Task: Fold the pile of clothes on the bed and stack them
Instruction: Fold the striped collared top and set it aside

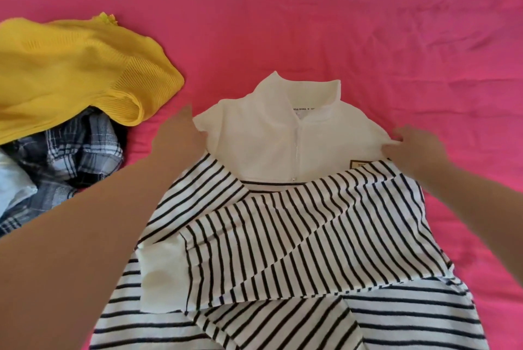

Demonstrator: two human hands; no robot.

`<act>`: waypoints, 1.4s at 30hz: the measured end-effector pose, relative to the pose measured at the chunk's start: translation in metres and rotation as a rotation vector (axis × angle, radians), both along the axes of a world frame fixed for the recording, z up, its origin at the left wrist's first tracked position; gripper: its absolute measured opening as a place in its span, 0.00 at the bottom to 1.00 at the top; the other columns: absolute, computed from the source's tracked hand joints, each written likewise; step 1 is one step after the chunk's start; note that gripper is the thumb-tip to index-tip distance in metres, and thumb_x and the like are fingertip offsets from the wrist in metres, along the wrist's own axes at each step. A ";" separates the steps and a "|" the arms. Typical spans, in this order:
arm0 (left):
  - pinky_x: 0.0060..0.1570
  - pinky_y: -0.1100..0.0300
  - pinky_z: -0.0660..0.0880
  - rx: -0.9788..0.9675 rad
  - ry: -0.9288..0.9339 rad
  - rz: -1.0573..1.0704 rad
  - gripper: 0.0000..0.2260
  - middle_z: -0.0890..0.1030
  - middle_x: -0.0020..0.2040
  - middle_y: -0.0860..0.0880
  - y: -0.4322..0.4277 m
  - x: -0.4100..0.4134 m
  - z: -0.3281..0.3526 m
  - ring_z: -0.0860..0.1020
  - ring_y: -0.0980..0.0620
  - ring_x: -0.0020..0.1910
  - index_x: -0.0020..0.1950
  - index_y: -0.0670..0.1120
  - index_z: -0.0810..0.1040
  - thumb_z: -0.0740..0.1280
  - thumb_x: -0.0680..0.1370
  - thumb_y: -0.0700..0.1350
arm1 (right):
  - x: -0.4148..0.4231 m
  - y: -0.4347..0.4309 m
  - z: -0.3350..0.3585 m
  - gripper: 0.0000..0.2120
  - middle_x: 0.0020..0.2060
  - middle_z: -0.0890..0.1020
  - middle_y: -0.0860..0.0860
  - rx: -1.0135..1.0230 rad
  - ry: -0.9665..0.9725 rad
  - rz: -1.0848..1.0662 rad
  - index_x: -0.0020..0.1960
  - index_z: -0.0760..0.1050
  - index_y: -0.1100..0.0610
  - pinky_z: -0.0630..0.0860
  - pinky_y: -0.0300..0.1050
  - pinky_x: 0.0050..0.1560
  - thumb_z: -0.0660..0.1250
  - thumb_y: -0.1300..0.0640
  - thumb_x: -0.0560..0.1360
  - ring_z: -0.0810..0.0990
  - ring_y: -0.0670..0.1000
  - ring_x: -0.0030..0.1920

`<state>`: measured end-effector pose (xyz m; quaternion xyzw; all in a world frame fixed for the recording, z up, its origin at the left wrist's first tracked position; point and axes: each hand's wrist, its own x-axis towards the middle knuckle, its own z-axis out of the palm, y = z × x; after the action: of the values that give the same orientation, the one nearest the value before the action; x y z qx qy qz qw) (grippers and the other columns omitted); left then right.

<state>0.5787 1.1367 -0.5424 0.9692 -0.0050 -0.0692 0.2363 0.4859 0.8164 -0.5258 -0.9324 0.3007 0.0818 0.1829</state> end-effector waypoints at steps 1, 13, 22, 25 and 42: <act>0.57 0.52 0.69 -0.057 -0.013 0.043 0.20 0.75 0.61 0.38 0.003 -0.002 0.004 0.73 0.39 0.60 0.66 0.39 0.70 0.60 0.77 0.46 | -0.001 0.000 0.004 0.13 0.45 0.80 0.65 0.039 -0.013 -0.002 0.55 0.76 0.66 0.70 0.49 0.38 0.60 0.62 0.74 0.75 0.60 0.40; 0.37 0.62 0.69 -0.624 0.052 0.364 0.06 0.75 0.38 0.53 0.046 -0.036 0.080 0.72 0.54 0.37 0.51 0.48 0.77 0.64 0.77 0.39 | -0.056 -0.004 0.074 0.13 0.44 0.78 0.53 0.450 -0.416 -0.290 0.51 0.77 0.51 0.69 0.42 0.39 0.58 0.64 0.74 0.74 0.51 0.44; 0.38 0.57 0.67 -0.661 0.228 0.145 0.17 0.78 0.40 0.45 0.108 -0.136 0.115 0.70 0.48 0.41 0.40 0.57 0.82 0.66 0.75 0.34 | -0.181 0.020 0.113 0.18 0.32 0.78 0.45 0.537 -0.444 -0.210 0.38 0.79 0.51 0.67 0.35 0.37 0.59 0.71 0.72 0.72 0.44 0.34; 0.32 0.64 0.67 -0.534 0.271 0.085 0.20 0.77 0.37 0.46 0.131 -0.182 0.114 0.71 0.52 0.34 0.37 0.57 0.81 0.66 0.73 0.31 | -0.236 0.022 0.109 0.24 0.27 0.79 0.34 0.419 -0.359 -0.199 0.36 0.78 0.45 0.64 0.25 0.26 0.61 0.75 0.70 0.72 0.38 0.27; 0.45 0.53 0.78 0.025 0.015 -0.638 0.29 0.80 0.52 0.51 0.073 -0.336 0.041 0.81 0.47 0.48 0.65 0.52 0.69 0.70 0.65 0.52 | -0.347 0.124 0.042 0.31 0.60 0.75 0.49 0.187 0.008 0.238 0.71 0.65 0.52 0.62 0.41 0.64 0.71 0.60 0.70 0.70 0.52 0.64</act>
<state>0.2431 1.2095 -0.5017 0.9211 -0.3061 -0.1468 0.1906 0.1393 0.9404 -0.4838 -0.9401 0.1796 0.1342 0.2568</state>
